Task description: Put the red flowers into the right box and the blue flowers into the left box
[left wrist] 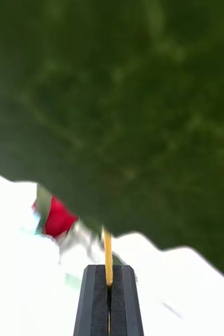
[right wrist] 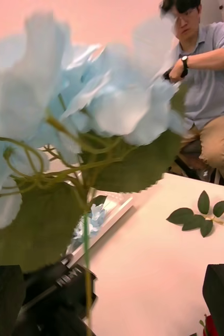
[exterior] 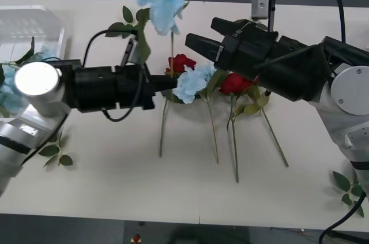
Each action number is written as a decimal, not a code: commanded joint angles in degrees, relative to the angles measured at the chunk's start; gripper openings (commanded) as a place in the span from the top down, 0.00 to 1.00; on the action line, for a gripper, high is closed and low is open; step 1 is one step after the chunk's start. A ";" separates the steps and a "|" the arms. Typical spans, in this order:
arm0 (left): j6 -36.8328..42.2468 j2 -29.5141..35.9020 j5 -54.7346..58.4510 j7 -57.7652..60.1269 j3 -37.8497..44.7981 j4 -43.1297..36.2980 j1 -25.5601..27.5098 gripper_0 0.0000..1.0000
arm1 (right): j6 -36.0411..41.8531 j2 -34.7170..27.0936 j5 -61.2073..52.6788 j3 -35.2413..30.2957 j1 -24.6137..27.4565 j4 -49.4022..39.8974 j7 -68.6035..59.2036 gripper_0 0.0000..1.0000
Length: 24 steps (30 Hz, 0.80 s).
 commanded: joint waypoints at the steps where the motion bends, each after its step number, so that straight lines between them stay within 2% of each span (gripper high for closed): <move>1: 8.46 7.28 1.03 5.03 8.26 -2.00 1.80 1.00 | -0.15 -1.86 -0.64 -0.07 -0.64 -0.95 1.04 0.00; 6: 19.80 14.40 0.24 13.56 16.26 -1.83 2.51 1.00 | 4.07 -4.41 -0.46 -1.91 -0.64 -0.25 -2.74 0.00; 8: 25.69 17.30 -1.78 16.99 20.83 -1.21 2.51 1.00 | 8.56 -5.46 0.15 -4.46 -0.56 0.37 -5.99 0.00; 13: 37.29 19.67 -8.90 21.91 31.99 3.27 2.51 1.00 | 20.77 -6.34 3.49 -11.93 -0.56 1.51 -14.78 0.00; 18: 40.37 23.19 -18.22 21.56 38.14 8.02 2.51 1.00 | 31.14 -6.26 9.82 -19.31 -0.64 1.51 -26.30 0.00; 24: 39.14 29.52 -26.39 20.68 38.58 10.39 0.66 1.00 | 38.53 -6.34 19.49 -22.92 -0.56 1.16 -37.19 0.00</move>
